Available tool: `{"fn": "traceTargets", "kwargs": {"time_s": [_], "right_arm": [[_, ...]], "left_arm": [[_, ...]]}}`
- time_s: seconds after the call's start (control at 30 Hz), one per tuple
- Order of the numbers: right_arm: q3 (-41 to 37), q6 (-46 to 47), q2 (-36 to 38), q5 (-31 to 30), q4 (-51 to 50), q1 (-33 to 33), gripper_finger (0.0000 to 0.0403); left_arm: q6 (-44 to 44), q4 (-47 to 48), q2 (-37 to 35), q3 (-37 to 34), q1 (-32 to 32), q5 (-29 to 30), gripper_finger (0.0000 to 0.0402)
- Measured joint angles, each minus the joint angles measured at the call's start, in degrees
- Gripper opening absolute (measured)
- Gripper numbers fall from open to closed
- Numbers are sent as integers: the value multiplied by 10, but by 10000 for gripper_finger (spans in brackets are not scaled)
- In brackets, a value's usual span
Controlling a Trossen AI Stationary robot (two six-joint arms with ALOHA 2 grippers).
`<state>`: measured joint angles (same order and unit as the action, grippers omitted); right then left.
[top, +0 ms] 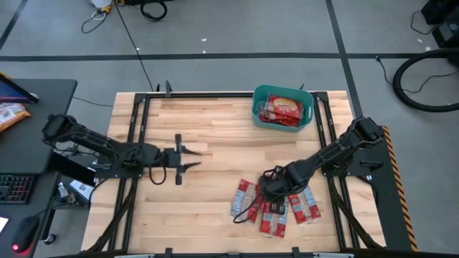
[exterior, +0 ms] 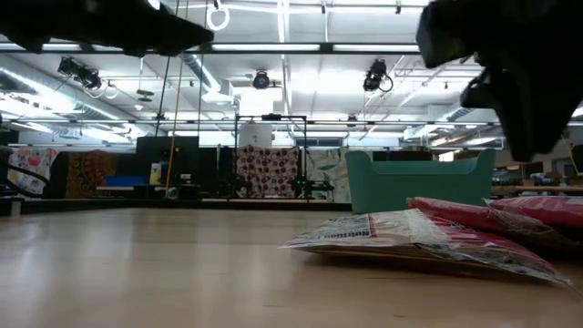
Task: Sort popcorn bags into baskets
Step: Put the red popcorn bag into the green bin
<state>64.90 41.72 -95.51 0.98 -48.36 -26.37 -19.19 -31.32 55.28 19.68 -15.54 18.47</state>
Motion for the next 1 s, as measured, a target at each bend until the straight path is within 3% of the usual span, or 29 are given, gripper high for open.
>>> {"fn": "traceTargets", "kwargs": {"time_s": [0.07, 0.13, 0.23, 0.37, 0.57, 0.77, 1.0], "right_arm": [[0, 18, 1, -1, -32, -2, 125], [0, 41, 2, -3, -57, -6, 125], [-1, 60, 2, -10, -66, -17, 125], [-9, 58, 2, -61, -48, -37, 125], [-12, 50, 2, -126, -35, -55, 125], [-12, 32, 2, -185, -11, -67, 125], [-12, 33, 2, -228, -19, -84, 125]], "left_arm": [[4, -29, 20, 0, 17, -82, 142], [15, -64, 51, 1, 31, -116, 142], [34, -76, 113, 18, 47, -120, 142], [53, -76, 201, 69, 53, -121, 142], [63, -13, 324, 157, 46, -138, 142], [81, 74, 408, 241, 42, -183, 142], [85, 95, 489, 320, 16, -189, 142]]}}
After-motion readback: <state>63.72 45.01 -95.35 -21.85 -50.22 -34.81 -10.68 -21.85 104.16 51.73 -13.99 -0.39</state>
